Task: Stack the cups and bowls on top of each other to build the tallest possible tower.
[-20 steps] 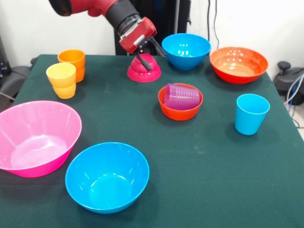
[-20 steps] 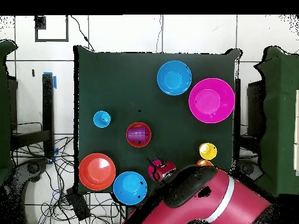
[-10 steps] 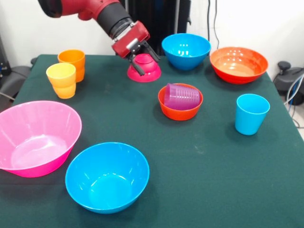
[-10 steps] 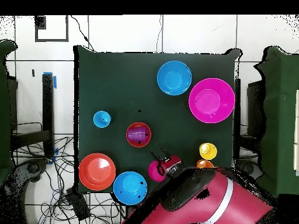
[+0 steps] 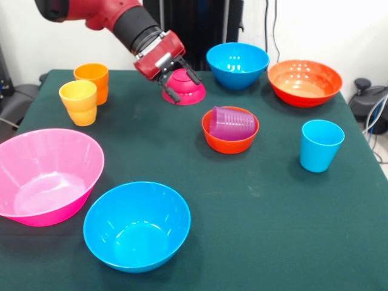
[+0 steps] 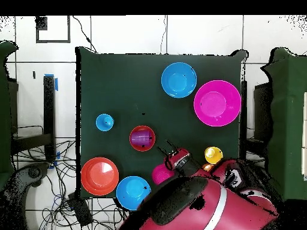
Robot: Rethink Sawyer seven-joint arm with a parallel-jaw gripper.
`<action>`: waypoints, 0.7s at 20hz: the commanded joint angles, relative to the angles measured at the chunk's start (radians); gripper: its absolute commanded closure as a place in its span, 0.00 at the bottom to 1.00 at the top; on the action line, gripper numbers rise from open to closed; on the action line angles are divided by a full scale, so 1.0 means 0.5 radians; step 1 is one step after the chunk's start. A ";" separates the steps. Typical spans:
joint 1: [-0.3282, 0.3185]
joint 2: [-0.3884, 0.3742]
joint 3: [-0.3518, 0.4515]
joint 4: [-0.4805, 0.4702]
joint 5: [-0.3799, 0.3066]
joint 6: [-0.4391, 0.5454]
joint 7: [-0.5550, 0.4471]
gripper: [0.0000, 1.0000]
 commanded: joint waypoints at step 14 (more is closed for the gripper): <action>0.246 0.221 0.321 -0.148 0.089 0.254 0.210 0.00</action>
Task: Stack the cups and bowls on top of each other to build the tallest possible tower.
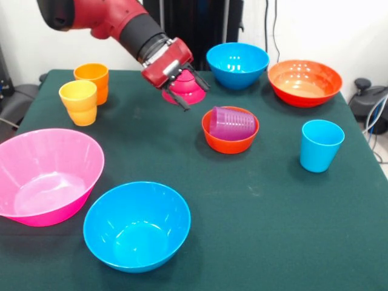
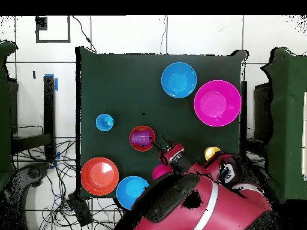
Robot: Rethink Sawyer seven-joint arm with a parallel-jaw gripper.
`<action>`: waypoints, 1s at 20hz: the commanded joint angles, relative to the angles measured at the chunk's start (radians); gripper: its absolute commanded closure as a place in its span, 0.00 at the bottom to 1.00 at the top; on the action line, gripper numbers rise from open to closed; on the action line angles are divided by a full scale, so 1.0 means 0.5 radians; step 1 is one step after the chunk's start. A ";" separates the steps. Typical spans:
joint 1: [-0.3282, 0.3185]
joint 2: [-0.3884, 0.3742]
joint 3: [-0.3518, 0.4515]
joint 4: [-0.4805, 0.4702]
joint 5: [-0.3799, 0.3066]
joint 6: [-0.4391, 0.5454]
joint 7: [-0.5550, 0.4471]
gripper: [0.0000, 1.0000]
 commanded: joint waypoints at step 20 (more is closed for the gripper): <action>0.345 0.380 0.330 -0.157 0.437 0.162 0.065 0.00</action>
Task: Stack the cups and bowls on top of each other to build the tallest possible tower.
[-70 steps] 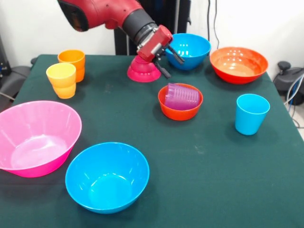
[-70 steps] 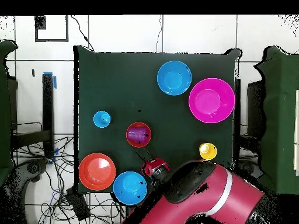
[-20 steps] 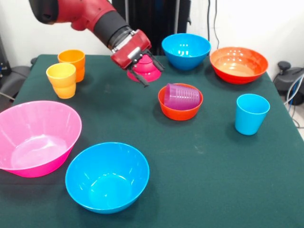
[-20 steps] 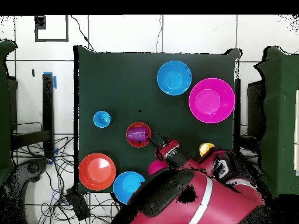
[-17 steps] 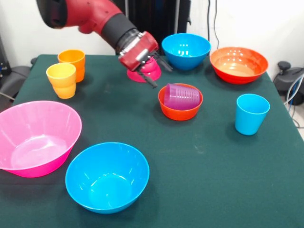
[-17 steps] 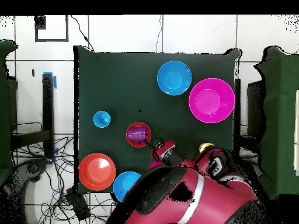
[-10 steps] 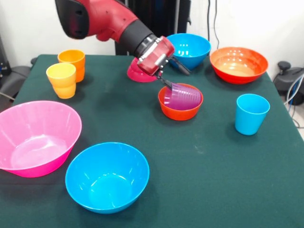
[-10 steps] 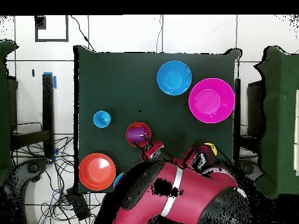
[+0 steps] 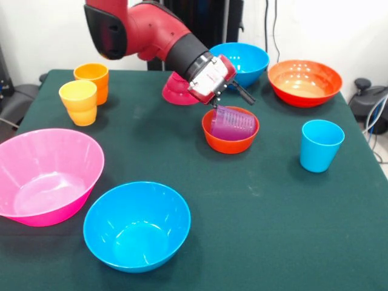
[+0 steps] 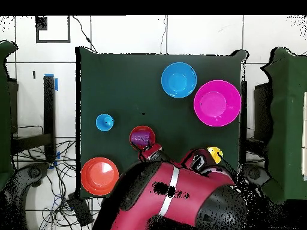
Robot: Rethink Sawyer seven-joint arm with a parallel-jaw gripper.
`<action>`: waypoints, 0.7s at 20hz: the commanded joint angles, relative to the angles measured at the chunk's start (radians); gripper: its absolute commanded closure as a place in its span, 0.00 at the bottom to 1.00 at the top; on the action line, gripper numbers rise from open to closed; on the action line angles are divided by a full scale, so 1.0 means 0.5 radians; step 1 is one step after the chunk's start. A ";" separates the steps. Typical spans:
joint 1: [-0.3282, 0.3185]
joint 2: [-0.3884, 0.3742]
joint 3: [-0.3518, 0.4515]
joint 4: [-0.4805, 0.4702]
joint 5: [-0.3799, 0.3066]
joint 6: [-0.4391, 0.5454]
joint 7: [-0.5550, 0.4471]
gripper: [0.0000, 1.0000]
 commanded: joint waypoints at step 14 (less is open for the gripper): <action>0.193 0.115 0.117 -0.075 0.223 0.183 -0.195 1.00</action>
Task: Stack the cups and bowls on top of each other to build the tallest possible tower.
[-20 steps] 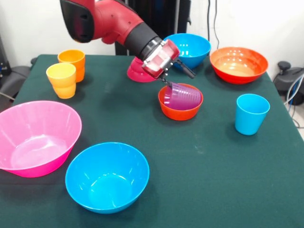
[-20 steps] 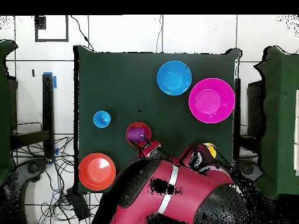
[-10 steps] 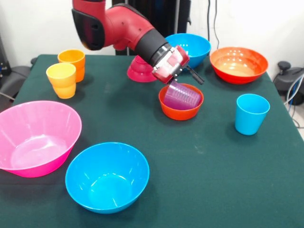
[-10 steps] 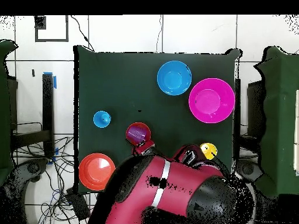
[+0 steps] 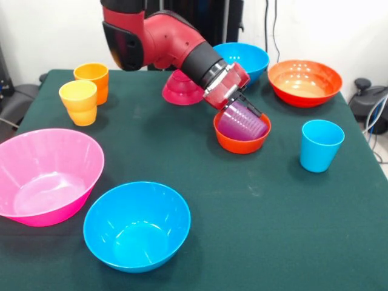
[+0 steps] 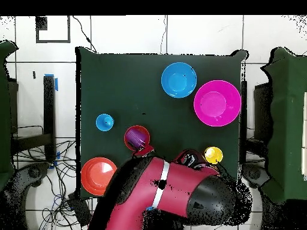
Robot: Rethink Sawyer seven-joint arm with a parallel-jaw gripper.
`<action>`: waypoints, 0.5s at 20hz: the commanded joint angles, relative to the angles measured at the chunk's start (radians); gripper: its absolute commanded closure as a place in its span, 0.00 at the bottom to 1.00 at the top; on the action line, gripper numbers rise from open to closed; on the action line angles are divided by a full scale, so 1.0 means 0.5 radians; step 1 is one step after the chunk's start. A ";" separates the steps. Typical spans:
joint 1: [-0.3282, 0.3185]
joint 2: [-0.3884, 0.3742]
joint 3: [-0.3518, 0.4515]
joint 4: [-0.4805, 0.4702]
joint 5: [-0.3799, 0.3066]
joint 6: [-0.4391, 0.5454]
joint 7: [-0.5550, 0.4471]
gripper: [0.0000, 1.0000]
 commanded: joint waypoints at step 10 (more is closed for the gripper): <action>0.402 -0.009 -0.261 -0.011 0.166 0.690 -0.024 1.00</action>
